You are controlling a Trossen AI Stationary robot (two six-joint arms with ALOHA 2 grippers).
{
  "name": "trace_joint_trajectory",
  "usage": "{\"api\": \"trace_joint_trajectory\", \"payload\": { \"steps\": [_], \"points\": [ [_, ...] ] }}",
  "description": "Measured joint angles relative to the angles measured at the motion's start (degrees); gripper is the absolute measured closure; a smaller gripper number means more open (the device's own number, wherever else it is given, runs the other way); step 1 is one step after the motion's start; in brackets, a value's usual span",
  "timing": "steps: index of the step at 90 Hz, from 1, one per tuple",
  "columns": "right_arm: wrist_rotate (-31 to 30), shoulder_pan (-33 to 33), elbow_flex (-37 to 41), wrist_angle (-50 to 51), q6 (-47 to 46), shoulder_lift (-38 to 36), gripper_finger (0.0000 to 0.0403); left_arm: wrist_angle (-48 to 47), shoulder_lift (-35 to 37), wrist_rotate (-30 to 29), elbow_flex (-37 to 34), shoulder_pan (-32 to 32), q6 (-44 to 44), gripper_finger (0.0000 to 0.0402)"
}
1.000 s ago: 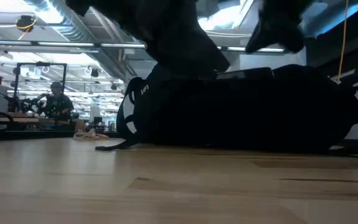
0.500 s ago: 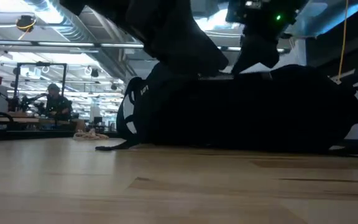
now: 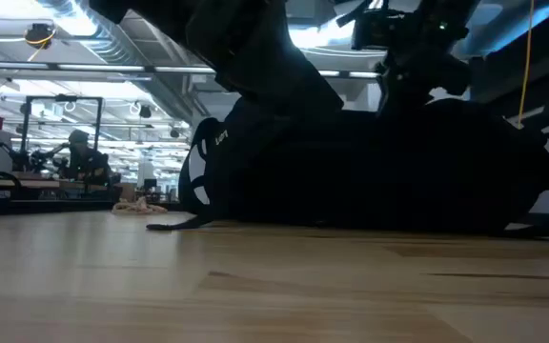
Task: Unpack backpack
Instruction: Put the pink cellphone into the black backpack
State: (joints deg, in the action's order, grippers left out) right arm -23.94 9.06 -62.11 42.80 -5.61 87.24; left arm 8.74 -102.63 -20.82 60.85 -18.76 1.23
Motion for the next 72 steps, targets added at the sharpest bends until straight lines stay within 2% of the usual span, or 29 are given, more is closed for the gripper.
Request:
{"api": "trace_joint_trajectory", "payload": {
  "steps": [9,18,31,46,57,72],
  "points": [
    [-7.3,0.0,-2.4,5.2,-1.4,-0.9,0.0403,-0.4,0.0,0.0,0.0,0.0,0.2,0.0021],
    [-12.4,-0.1,-3.4,5.0,-0.5,-3.6,0.0403,-0.5,0.0,0.0,0.0,0.0,0.2,0.0021],
    [-14.2,-0.6,-2.8,6.0,1.4,-5.6,0.0403,-0.4,0.0,0.0,0.0,0.0,-0.1,0.0021],
    [-13.1,-0.9,1.0,6.6,2.9,-5.7,0.0403,-0.4,0.0,0.0,0.0,0.0,-0.3,0.0021],
    [-16.4,-0.8,2.8,7.5,1.8,-5.7,0.0403,-0.4,0.0,0.0,0.0,0.0,-0.3,0.0021],
    [-11.3,-0.9,4.0,8.1,3.6,-5.9,0.0403,-0.4,0.0,0.0,0.0,0.0,-0.3,0.0021]
  ]
}}
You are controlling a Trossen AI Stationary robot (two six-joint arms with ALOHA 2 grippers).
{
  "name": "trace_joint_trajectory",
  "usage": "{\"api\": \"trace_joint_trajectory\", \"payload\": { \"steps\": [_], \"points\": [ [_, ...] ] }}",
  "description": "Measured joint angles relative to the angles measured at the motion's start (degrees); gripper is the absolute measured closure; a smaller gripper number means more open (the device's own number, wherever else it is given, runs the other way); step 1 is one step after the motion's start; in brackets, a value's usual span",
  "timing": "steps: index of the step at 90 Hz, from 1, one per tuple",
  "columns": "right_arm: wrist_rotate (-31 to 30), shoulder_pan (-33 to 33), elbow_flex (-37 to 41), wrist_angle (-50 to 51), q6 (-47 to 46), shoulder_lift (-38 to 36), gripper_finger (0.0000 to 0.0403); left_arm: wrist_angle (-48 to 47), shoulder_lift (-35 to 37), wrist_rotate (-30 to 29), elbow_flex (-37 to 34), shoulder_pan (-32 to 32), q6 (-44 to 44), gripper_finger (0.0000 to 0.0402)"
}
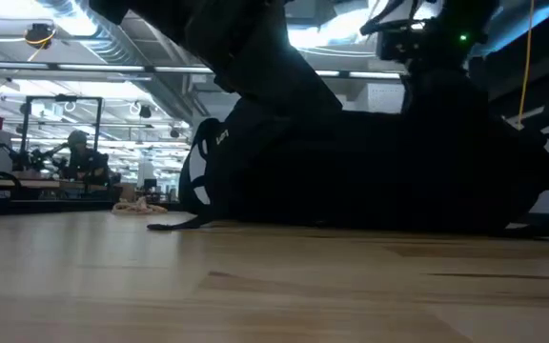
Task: Unpack backpack
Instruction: Put the pink cellphone into the black backpack
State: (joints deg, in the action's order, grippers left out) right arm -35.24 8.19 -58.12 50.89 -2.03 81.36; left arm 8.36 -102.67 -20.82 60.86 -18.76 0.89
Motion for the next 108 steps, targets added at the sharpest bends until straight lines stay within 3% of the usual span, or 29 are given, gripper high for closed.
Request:
{"api": "trace_joint_trajectory", "payload": {
  "steps": [37,76,98,108],
  "points": [
    [0.9,-3.9,0.6,-2.8,1.3,0.2,0.0403,0.0,0.0,0.0,0.0,0.1,0.0,0.0021],
    [25.2,-4.4,0.6,-5.5,2.5,2.1,0.0403,0.0,0.0,0.0,0.0,0.0,0.0,0.0021],
    [36.5,-2.1,0.0,-7.0,1.7,1.9,0.0403,0.0,0.0,0.0,0.0,0.1,0.2,0.0021],
    [38.4,-1.6,0.0,-7.1,-0.4,1.9,0.0403,0.4,0.0,-0.1,0.0,0.3,1.6,0.0021]
  ]
}}
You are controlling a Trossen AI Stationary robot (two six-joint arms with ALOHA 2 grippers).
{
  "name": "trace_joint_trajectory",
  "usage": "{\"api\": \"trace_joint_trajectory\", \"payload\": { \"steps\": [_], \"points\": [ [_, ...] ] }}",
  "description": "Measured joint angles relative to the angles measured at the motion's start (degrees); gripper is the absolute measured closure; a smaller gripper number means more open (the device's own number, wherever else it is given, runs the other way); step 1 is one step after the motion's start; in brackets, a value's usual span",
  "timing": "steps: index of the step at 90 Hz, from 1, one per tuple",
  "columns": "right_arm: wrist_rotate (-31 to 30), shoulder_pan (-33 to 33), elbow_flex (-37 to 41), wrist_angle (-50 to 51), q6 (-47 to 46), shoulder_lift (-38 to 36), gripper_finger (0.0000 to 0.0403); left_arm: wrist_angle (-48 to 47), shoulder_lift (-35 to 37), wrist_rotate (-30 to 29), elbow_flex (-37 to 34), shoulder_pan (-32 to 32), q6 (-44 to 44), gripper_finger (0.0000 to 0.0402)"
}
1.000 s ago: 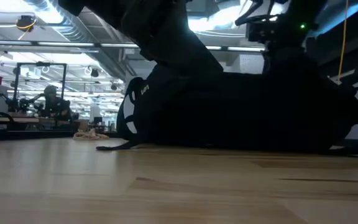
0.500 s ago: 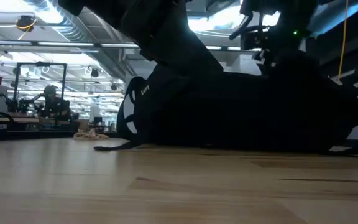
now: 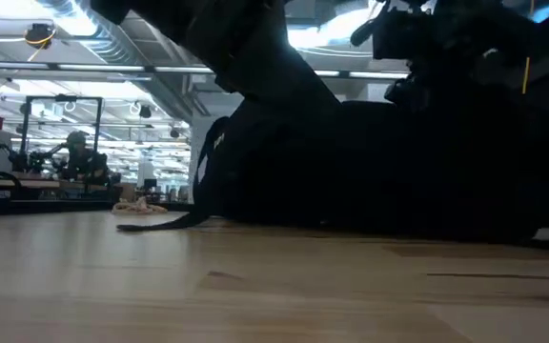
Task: Unpack backpack
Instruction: Put the pink cellphone into the black backpack
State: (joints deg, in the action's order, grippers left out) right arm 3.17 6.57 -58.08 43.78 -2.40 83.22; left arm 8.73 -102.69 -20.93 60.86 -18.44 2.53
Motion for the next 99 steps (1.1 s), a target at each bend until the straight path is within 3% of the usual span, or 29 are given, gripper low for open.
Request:
{"api": "trace_joint_trajectory", "payload": {
  "steps": [17,31,48,55,67,77,88,99],
  "points": [
    [1.2,1.2,0.0,-1.3,-1.7,0.0,0.0403,6.6,0.0,-2.6,0.0,2.4,3.9,0.0021],
    [6.4,2.5,0.0,-3.3,-2.5,0.0,0.0403,8.4,0.0,-2.4,0.0,4.5,3.8,0.0021],
    [4.8,3.9,-2.7,-1.8,-6.6,-2.5,0.0403,6.5,0.0,-3.9,-0.1,7.0,3.9,0.0021],
    [-1.3,6.5,-6.2,0.5,-7.7,-4.3,0.0403,6.3,0.0,-4.5,-0.8,8.5,2.4,0.0021],
    [-20.3,11.9,-11.3,7.8,-10.5,-6.7,0.0403,6.3,0.0,-4.3,-1.2,10.1,-0.9,0.0021],
    [-30.1,14.1,-10.9,5.8,-10.6,-7.3,0.0401,5.9,0.0,-3.4,-1.3,10.3,-2.1,0.0021],
    [-30.5,14.0,-7.7,0.5,-6.0,-4.4,0.0384,6.3,0.0,-3.4,-1.3,10.1,-1.8,0.0021],
    [-30.6,13.0,-6.6,-0.9,-1.2,0.6,0.0342,6.5,0.0,-3.4,-1.3,9.9,-1.8,0.0021]
  ]
}}
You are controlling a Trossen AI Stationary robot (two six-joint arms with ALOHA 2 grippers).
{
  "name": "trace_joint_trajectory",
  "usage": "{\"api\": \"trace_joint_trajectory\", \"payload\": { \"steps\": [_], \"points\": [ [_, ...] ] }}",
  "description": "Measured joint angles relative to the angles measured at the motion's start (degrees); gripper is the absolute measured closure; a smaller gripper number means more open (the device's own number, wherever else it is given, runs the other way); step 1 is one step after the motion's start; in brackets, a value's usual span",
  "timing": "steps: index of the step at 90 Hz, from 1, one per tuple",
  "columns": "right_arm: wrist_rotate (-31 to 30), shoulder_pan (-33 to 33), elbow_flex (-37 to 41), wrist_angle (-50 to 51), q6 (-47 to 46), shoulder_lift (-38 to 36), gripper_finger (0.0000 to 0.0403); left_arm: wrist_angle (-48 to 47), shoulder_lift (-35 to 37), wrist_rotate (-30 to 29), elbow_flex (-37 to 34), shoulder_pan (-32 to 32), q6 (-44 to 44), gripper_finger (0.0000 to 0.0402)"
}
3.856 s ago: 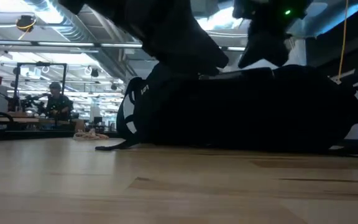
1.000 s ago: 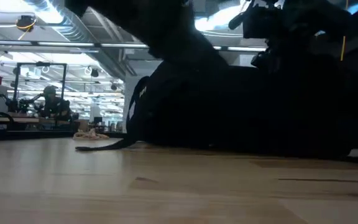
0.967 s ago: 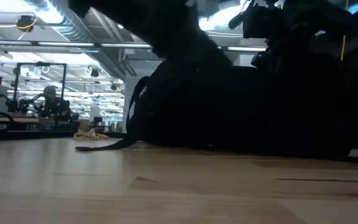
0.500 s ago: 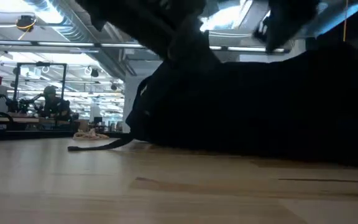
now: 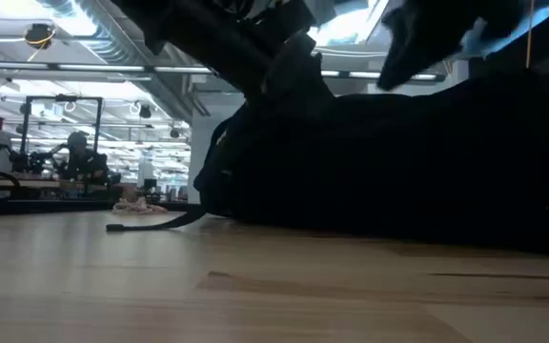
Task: Unpack backpack
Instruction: Put the pink cellphone into the black backpack
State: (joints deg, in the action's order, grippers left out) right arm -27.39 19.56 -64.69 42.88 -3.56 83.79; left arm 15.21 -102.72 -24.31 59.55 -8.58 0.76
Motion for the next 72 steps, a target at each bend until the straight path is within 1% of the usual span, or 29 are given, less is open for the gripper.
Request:
{"api": "trace_joint_trajectory", "payload": {
  "steps": [19,23,27,34,38,42,49,54,64,69,72],
  "points": [
    [-9.1,-2.8,0.0,-2.4,1.8,5.9,0.0269,0.3,0.0,0.1,0.0,0.0,0.4,0.0021],
    [-9.6,-3.7,0.0,-2.3,1.4,6.7,0.0256,0.3,0.0,0.1,0.0,-0.1,0.3,0.0021],
    [-8.7,-4.4,0.0,-2.4,1.3,7.3,0.0245,0.3,0.0,0.1,0.0,-0.3,0.1,0.0021],
    [-2.9,-6.0,0.0,-3.0,1.2,8.3,0.0231,0.3,0.0,0.1,0.0,-0.5,0.1,0.0021],
    [-0.6,-6.7,0.0,-3.4,0.8,9.1,0.0227,0.3,0.0,0.1,0.0,-0.7,0.4,0.0021],
    [0.2,-7.3,0.0,-3.3,0.5,10.0,0.0228,0.3,0.0,0.1,0.0,-0.9,0.8,0.0021],
    [0.3,-8.0,0.0,-3.2,0.5,10.8,0.024,0.3,0.0,0.1,0.0,-1.0,0.8,0.0021],
    [-1.1,-8.0,0.0,-2.9,0.4,10.9,0.0261,0.3,0.0,0.2,0.0,-1.1,0.8,0.0021],
    [-2.7,-8.0,-0.8,-1.5,0.1,9.2,0.033,-0.4,0.0,0.1,-0.1,-1.3,0.6,0.0021],
    [-2.9,-8.0,-1.7,-0.7,0.0,7.1,0.0371,-1.7,0.0,0.1,-0.1,-1.5,-1.3,0.0021],
    [-3.0,-8.0,-2.2,-0.2,0.0,5.6,0.0385,-2.9,0.1,0.1,-0.1,-1.6,-2.7,0.0021]
  ]
}}
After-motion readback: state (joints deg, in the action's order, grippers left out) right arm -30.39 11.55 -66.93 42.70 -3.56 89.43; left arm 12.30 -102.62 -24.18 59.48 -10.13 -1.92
